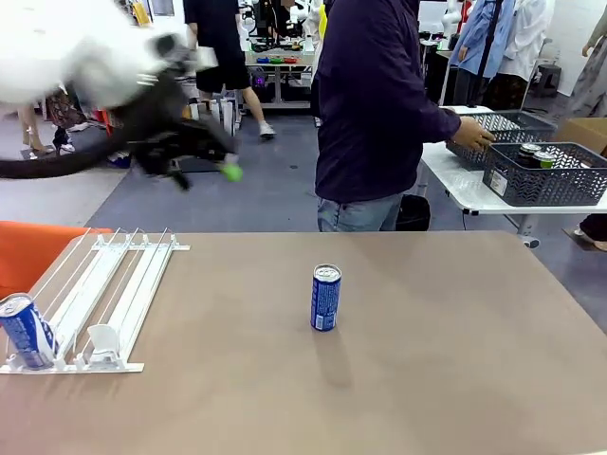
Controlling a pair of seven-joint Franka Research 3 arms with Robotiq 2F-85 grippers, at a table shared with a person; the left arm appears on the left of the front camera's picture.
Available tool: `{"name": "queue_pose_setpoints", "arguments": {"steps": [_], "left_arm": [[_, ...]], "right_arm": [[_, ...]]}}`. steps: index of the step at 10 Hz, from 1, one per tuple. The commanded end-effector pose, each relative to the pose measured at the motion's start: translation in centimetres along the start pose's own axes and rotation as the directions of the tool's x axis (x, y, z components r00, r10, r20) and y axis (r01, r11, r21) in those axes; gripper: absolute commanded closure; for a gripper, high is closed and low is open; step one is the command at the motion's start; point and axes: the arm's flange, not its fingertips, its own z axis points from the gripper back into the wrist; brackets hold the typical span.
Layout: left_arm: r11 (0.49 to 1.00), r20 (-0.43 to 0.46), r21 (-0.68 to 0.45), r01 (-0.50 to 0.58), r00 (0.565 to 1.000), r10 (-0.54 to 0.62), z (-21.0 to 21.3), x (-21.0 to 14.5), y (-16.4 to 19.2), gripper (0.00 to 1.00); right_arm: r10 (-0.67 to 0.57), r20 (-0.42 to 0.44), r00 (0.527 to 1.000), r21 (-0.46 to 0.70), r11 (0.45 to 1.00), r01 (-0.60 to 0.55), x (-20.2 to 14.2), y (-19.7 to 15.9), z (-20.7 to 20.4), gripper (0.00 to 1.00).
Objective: Retrieve and store the cans from the dispenser.
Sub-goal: Pick up one can from the Automatic Can Dispenser and place it in the middle of the table.
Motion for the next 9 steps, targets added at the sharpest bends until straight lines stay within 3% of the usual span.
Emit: {"name": "queue_pose_setpoints", "arguments": {"steps": [1, 2, 3, 5, 6, 7, 8, 9], "left_arm": [[0.974, 0.050, -0.152, -0.168, 0.983, 0.177, 5.4, -5.0, 9.4, 0.00], [0.946, 0.054, -0.179, -0.270, 0.957, 0.283, 7.2, -7.4, 13.9, 0.00], [0.899, 0.020, -0.336, -0.281, 0.952, 0.305, 8.5, -10.6, 18.9, 0.00], [0.751, 0.023, -0.624, -0.214, 0.956, 0.292, 8.2, -15.5, 26.4, 0.00], [0.699, 0.031, -0.689, -0.192, 0.956, 0.293, 6.9, -17.3, 28.6, 0.00], [0.667, 0.050, -0.727, -0.166, 0.955, 0.293, 5.9, -18.4, 29.9, 0.00], [0.700, -0.091, -0.661, -0.270, 0.955, 0.282, 5.0, -18.1, 30.2, 0.00], [0.713, 0.085, -0.678, -0.178, 0.945, 0.317, 7.7, -19.7, 28.7, 0.00]], "right_arm": [[0.003, 0.019, 1.000, 0.026, 1.000, -0.003, 0.3, 0.4, -0.2, 0.00], [0.003, 0.019, 1.000, 0.026, 1.000, -0.003, 0.3, 0.4, -0.2, 0.00], [0.003, 0.019, 1.000, 0.026, 1.000, -0.003, 0.3, 0.4, -0.2, 0.00], [0.003, 0.019, 1.000, 0.026, 1.000, -0.003, 0.3, 0.4, -0.2, 0.00], [0.003, 0.019, 1.000, 0.026, 1.000, -0.003, 0.3, 0.4, -0.2, 0.00], [0.003, 0.019, 1.000, 0.026, 1.000, -0.003, 0.3, 0.4, -0.2, 0.00], [0.003, 0.019, 1.000, 0.026, 1.000, -0.003, 0.3, 0.4, -0.2, 0.00], [0.003, 0.019, 1.000, 0.026, 1.000, -0.003, 0.3, 0.4, -0.2, 0.00]]}}
